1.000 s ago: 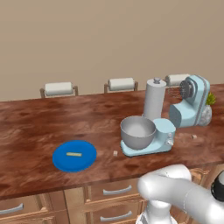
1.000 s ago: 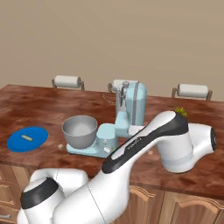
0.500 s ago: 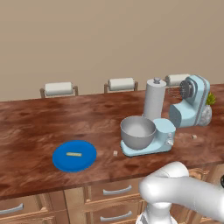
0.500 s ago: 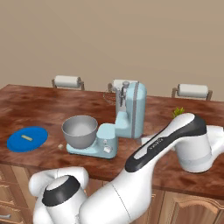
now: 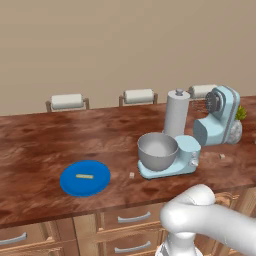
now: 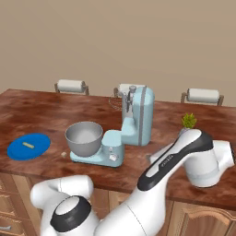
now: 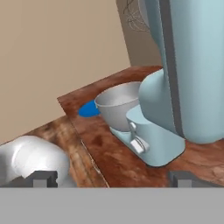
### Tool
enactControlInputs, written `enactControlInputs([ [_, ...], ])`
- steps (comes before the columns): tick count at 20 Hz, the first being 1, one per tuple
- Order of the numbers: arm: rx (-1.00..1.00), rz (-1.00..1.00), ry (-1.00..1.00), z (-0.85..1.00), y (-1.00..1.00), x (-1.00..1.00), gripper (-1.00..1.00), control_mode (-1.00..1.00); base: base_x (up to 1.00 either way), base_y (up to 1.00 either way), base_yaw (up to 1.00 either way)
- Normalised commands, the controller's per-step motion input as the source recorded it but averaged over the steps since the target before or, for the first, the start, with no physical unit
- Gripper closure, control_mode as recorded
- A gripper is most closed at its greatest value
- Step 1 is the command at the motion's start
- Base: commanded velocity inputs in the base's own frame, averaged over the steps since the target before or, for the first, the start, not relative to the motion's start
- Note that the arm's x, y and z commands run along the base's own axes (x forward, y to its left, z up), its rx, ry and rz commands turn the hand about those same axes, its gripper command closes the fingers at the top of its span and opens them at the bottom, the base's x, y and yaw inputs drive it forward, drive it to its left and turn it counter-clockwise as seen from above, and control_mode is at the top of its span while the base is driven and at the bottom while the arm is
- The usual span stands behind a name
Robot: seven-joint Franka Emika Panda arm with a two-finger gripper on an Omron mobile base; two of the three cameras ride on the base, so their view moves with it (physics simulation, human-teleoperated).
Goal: Add butter and sugar cubes to the stand mixer bowl and then turn on the stand mixer to begin making frosting.
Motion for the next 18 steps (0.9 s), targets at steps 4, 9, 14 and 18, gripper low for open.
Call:
enactControlInputs([
  [4, 0.00, 0.00, 0.00, -0.29, 0.01, 0.52, -1.00, -1.00, 0.00, 0.00, 0.00],
  [9, 0.00, 0.00, 0.00, -0.26, -0.04, 0.53, -1.00, -1.00, 0.00, 0.00, 0.00],
  [14, 0.00, 0.00, 0.00, -0.30, -0.16, 0.32, -1.00, -1.00, 0.00, 0.00, 0.00],
  [18, 0.00, 0.00, 0.00, -0.40, -0.15, 0.18, -1.00, -1.00, 0.00, 0.00, 0.00],
])
